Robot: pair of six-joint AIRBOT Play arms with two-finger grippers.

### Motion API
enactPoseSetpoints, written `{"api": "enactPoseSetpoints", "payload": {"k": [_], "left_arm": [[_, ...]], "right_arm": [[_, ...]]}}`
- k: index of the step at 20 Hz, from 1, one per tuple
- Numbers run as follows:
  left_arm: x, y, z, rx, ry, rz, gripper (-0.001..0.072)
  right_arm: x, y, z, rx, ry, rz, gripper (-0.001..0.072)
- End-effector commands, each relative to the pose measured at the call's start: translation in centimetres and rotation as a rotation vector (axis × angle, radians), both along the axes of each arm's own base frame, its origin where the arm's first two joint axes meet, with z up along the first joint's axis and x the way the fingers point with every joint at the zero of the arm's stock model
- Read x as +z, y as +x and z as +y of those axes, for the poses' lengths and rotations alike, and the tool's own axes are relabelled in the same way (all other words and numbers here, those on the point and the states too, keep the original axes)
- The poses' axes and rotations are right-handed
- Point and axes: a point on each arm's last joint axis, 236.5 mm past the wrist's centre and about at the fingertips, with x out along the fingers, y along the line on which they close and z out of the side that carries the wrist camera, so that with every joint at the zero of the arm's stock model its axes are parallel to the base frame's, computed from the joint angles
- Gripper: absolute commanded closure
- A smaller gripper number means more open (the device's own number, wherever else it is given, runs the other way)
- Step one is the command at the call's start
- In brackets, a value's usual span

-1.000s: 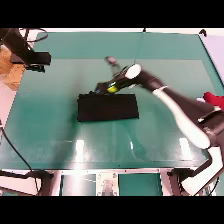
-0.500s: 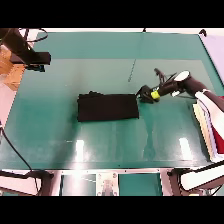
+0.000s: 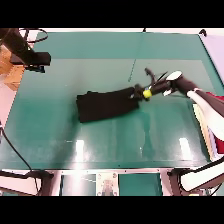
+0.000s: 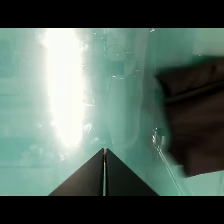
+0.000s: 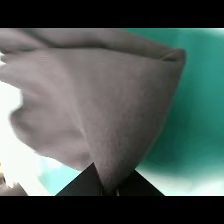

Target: Fold the shirts.

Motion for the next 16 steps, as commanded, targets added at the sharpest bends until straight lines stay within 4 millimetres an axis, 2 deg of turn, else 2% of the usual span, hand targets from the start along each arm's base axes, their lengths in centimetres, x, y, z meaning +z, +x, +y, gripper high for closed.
{"api": "enactPoseSetpoints", "payload": {"k": [1, 2, 4, 6, 8, 10, 12, 14, 16], "left_arm": [[0.0, 0.0, 0.0, -0.001, 0.001, 0.001, 0.0682], [0.0, 0.0, 0.0, -0.001, 0.001, 0.001, 0.0682], [0.0, 0.0, 0.0, -0.002, -0.001, 0.001, 0.0682], [0.0, -0.1, -0.2, -0.004, -0.006, 0.002, 0.0682], [0.0, -0.1, -0.2, -0.004, -0.006, 0.002, 0.0682], [0.0, -0.1, -0.2, -0.004, -0.006, 0.002, 0.0682], [0.0, 0.0, -0.2, -0.004, -0.006, 0.001, 0.0682], [0.0, 0.0, -0.2, -0.004, -0.006, 0.001, 0.0682], [0.0, 0.0, -0.2, -0.004, -0.006, 0.001, 0.0682]], "right_arm": [[10.6, 3.8, -4.0, -0.095, 0.046, -0.169, 0.0701], [14.2, 4.8, -6.6, -0.148, 0.048, -0.222, 0.0701], [19.8, 5.8, -12.6, -0.253, 0.037, -0.292, 0.0701], [23.3, 5.9, -19.2, -0.385, -0.009, -0.329, 0.0701], [25.3, 5.4, -25.8, -0.541, -0.031, -0.343, 0.0701], [25.9, 4.0, -32.7, -0.703, -0.045, -0.332, 0.0701], [25.3, 1.2, -39.1, -0.863, -0.060, -0.270, 0.0701], [23.2, -3.3, -44.6, -1.008, -0.104, -0.137, 0.0701], [20.7, -9.1, -48.2, -1.121, -0.174, 0.044, 0.0701]]}}
